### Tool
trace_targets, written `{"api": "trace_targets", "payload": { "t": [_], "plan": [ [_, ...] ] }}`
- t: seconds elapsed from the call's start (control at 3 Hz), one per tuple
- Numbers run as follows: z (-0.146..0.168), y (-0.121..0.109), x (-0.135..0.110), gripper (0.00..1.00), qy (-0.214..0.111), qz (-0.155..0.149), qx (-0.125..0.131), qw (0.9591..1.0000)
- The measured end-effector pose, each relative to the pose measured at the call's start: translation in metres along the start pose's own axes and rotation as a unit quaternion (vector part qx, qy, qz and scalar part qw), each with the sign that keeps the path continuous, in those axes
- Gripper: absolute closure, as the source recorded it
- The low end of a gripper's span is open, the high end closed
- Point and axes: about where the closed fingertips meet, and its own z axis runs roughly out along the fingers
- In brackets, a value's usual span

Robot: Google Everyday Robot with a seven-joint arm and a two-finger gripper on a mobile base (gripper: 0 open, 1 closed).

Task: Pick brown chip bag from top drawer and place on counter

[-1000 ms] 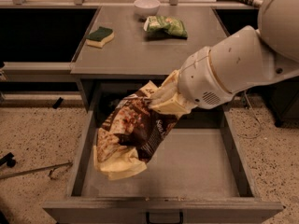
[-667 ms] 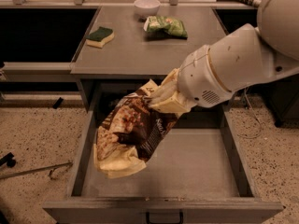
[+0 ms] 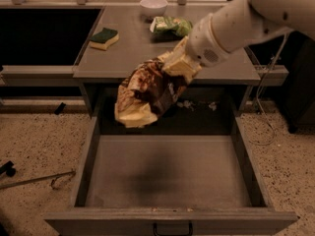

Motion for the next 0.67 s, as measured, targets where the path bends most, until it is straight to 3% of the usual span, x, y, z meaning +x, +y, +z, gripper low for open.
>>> {"api": "trace_targets", "payload": {
  "t": [0.33,0.67],
  "plan": [
    [0.023,-0.072,0.005,1.0,0.037,0.016,0.029,0.9988],
    [0.046,-0.132,-0.008,1.0,0.074,0.039,0.09,0.9924]
  ]
}}
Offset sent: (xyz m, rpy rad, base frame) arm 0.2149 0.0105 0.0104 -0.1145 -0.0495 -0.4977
